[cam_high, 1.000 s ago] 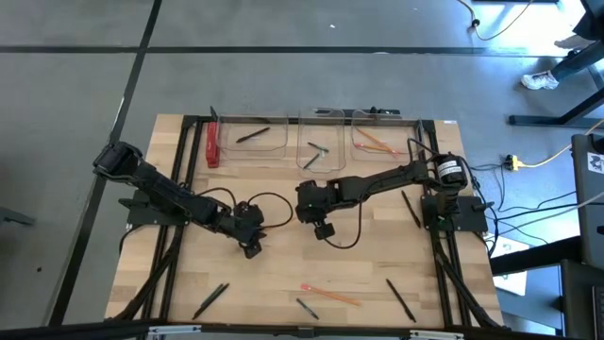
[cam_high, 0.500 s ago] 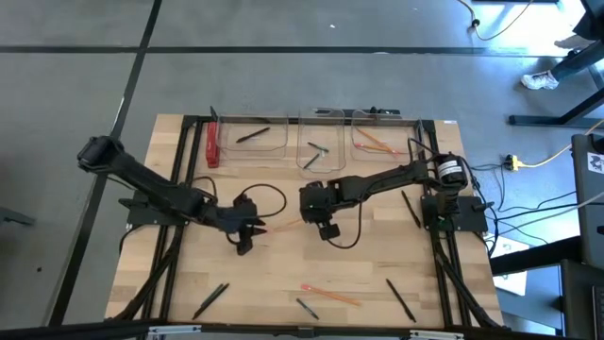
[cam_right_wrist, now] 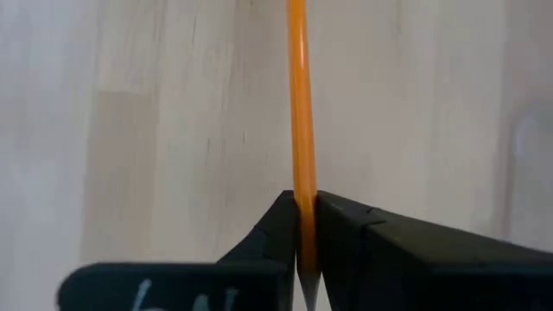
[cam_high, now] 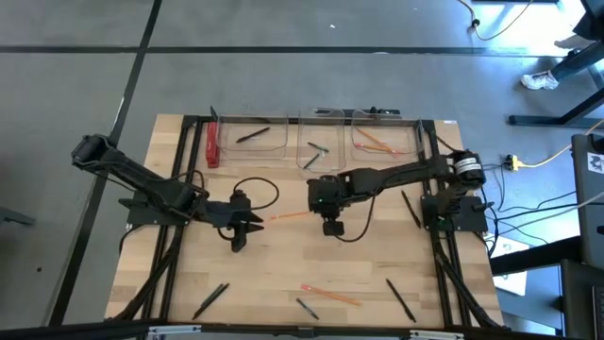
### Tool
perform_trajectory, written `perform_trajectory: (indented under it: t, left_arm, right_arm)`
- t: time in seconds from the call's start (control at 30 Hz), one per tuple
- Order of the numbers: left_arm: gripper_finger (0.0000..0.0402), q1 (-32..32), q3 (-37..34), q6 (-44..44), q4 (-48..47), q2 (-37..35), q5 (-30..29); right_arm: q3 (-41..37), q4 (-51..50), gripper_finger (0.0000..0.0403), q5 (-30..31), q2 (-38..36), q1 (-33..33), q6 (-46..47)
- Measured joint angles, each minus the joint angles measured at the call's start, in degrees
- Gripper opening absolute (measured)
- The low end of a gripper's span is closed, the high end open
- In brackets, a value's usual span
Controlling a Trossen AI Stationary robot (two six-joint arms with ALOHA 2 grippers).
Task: Sort crayons/erasers/pens/pencils in bins
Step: Put the orange pencil into the right transparent bin
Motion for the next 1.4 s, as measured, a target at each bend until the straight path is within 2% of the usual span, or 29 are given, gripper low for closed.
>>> perform_trajectory:
  t: [0.2,0.4,0.57,0.73,1.0,1.17,1.4]
  left_arm:
    - [0.0102,0.0,0.0,0.13,0.06,0.02,-0.08]
    - [0.0102,-0.15,0.0,-0.08,0.99,0.02,-1.48]
    - [0.0102,-0.24,0.0,1.83,3.15,0.02,-4.85]
    - [0.0102,-0.23,-0.02,5.57,8.36,0.04,-5.99]
    - [0.0102,0.66,-0.02,16.11,19.08,0.04,-10.92]
    - [0.0102,3.38,3.41,20.13,19.22,0.11,-11.93]
    - [0.0102,6.35,16.16,28.12,4.11,0.07,-11.93]
  right_arm:
    - [4.08,-12.11,0.0039,5.29,-6.43,0.13,4.01]
    - [8.22,-26.91,0.0031,16.8,-15.37,0.15,10.55]
    - [8.25,-33.77,0.0033,25.68,-23.75,0.0,14.58]
    - [8.1,-42.35,0.0033,33.5,-28.62,-2.46,18.46]
    - [8.06,-45.78,0.0035,31.77,-29.64,-10.56,17.35]
    - [8.03,-46.25,0.003,31.15,-29.62,-16.48,11.59]
    - [7.99,-46.21,0.0034,24.32,-29.62,-26.33,6.38]
